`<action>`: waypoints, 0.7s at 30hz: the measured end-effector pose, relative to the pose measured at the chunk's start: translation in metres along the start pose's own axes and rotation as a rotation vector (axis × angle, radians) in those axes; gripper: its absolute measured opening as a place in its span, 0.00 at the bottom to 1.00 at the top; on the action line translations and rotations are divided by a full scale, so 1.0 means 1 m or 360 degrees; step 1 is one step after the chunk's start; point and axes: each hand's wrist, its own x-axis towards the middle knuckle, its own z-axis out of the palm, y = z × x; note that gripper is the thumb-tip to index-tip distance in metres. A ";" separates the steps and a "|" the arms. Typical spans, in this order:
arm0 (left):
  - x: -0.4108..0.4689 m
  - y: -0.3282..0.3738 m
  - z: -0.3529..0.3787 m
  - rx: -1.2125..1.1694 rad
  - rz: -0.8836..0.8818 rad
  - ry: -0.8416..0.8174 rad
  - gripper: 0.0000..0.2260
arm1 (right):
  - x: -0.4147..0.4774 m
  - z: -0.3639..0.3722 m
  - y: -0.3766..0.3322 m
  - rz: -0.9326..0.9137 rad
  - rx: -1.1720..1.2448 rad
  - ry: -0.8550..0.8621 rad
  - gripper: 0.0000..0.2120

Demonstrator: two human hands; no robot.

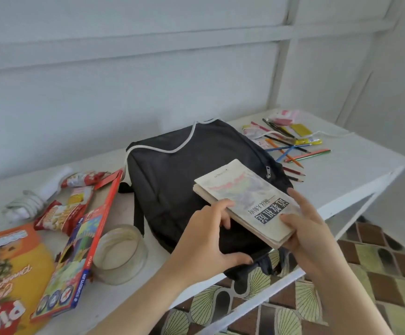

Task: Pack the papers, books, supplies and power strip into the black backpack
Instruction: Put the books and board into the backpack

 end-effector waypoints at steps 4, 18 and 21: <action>-0.003 -0.005 0.001 0.0035 0.0035 -0.0028 0.34 | -0.002 -0.005 0.004 0.0029 0.0026 0.0047 0.24; 0.039 -0.028 -0.016 0.0832 0.0905 0.0570 0.13 | -0.015 -0.027 -0.027 -0.0091 0.0821 -0.0082 0.22; 0.056 -0.041 -0.022 0.0981 0.1035 0.0328 0.16 | -0.018 -0.033 -0.027 -0.0116 0.0834 -0.0018 0.23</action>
